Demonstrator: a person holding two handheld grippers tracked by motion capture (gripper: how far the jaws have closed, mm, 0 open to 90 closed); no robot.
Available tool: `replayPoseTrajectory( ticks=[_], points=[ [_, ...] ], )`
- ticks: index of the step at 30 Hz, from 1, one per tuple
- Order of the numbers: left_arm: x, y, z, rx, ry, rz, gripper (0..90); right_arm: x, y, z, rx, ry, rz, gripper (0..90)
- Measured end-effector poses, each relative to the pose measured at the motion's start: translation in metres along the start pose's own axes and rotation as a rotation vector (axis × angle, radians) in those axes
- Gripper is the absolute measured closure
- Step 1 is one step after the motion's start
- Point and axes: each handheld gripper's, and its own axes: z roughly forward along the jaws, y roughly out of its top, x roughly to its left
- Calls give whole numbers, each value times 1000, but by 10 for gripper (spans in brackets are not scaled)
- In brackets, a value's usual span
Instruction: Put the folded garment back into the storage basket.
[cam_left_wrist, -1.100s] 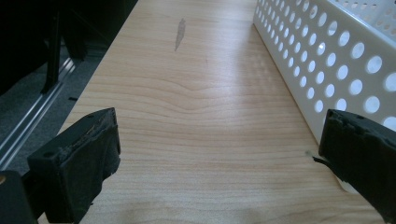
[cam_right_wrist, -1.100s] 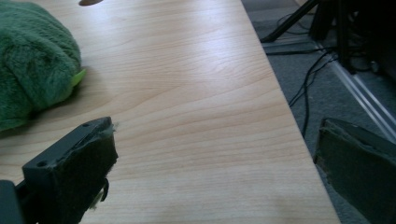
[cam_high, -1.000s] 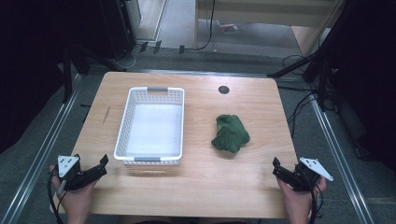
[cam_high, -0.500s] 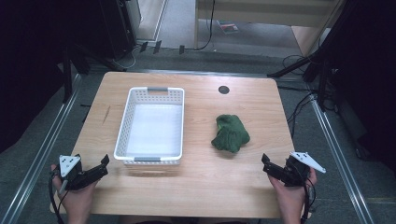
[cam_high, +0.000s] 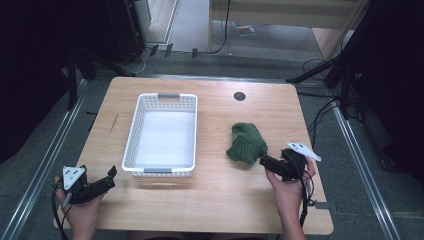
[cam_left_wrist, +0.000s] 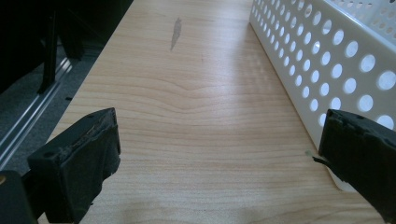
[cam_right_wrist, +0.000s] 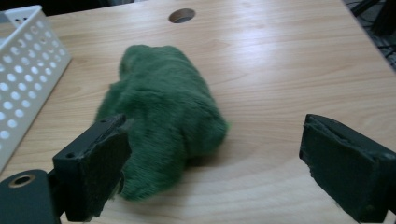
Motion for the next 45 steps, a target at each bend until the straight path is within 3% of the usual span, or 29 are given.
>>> replayPoseTrajectory(
  ticks=[4, 8, 23, 30, 34, 45],
  points=[
    [0, 0, 0, 0, 0, 0, 0, 15, 7, 10, 17, 18, -19, 4],
    [0, 0, 0, 5, 1, 5, 0, 26, 13, 23, 47, 29, -17, 0],
    [0, 0, 0, 6, -2, 4, 0, 55, 25, 65, 120, -19, -60, 0],
    [0, 0, 0, 7, 2, 3, 0, 55, 21, 86, 163, -51, -28, 0],
    [0, 0, 0, 8, 2, 4, 0, 57, 17, 93, 180, -78, -41, 0],
    [0, 0, 1, 6, 1, -1, 0, 53, 4, 111, 230, -90, -25, 0]
  ],
)
